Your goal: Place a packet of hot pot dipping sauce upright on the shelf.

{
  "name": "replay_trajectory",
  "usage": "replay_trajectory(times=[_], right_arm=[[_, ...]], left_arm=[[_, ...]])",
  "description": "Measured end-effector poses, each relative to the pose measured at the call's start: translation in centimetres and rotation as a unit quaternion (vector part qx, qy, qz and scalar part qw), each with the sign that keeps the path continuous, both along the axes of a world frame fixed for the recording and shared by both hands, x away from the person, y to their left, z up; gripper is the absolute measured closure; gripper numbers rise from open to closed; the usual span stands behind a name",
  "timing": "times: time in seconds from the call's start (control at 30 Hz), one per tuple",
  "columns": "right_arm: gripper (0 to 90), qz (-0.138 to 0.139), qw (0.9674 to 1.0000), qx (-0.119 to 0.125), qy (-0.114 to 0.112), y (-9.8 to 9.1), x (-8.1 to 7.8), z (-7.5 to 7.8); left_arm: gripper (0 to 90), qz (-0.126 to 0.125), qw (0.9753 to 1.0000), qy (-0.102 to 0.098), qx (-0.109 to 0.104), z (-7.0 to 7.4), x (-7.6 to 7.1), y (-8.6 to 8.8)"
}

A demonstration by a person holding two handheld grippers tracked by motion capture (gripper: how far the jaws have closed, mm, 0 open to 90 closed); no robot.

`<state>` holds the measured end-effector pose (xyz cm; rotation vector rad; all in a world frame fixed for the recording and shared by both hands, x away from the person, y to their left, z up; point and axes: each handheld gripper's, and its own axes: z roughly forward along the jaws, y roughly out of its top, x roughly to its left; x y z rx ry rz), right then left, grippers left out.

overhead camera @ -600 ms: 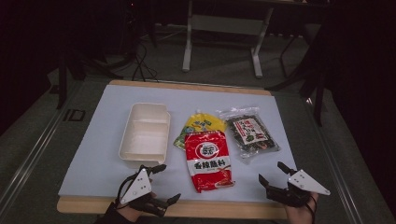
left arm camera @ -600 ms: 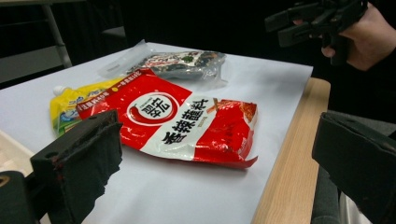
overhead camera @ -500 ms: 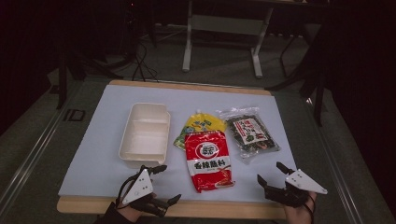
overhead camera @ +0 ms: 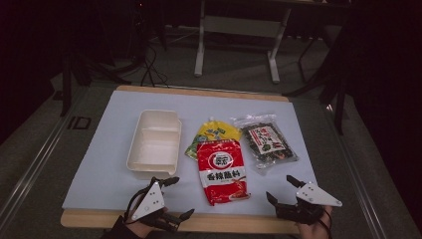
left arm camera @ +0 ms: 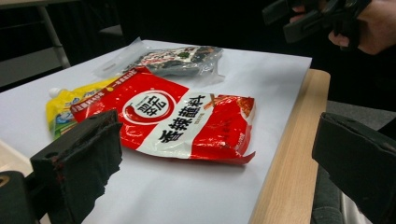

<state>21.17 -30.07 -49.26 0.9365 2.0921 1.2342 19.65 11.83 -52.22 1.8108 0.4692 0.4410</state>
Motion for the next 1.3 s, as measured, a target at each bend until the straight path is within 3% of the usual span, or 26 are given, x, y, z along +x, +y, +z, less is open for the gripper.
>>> replay_trajectory(times=[0.07, 0.1, 0.23, 0.37, 0.47, 0.8, 1.07, 1.3], right_arm=[[11.8, 0.017, 0.9998, 0.004, 0.001, 0.4, 0.0, 0.5], [11.9, 0.024, 0.9997, 0.006, -0.008, 0.7, 0.0, 0.7], [12.5, 0.031, 0.9994, 0.002, -0.015, 1.4, -0.1, 1.3], [12.3, 0.037, 0.9993, 0.005, -0.008, 1.6, 0.1, 1.8], [11.7, 0.047, 0.9989, -0.001, -0.008, 2.3, 0.7, 2.8], [12.1, 0.068, 0.9975, 0.001, -0.02, 3.5, 2.9, 4.9], [11.2, 0.063, 0.9973, -0.013, -0.036, 5.2, 5.3, 5.7], [9.1, 0.031, 0.9994, -0.002, -0.015, 6.7, 8.0, 5.8]], left_arm=[[3.1, -0.003, 1.0, 0.002, 0.0, -0.1, 0.1, 0.0], [3.1, -0.001, 1.0, 0.0, 0.004, -0.1, 0.1, 0.0], [3.1, -0.009, 0.9999, 0.003, -0.003, -0.1, 0.1, -0.1], [3.2, -0.013, 0.9999, 0.003, -0.002, 0.0, 0.0, -0.2], [3.1, -0.009, 0.9999, 0.012, -0.006, 0.2, -0.1, -0.3], [3.1, -0.003, 0.9999, 0.012, -0.007, 0.4, -0.3, -0.4], [3.1, -0.002, 0.9999, 0.012, 0.0, 0.4, -0.3, -0.5], [3.1, 0.0, 0.9999, 0.013, 0.009, 0.3, -0.2, -0.5]])
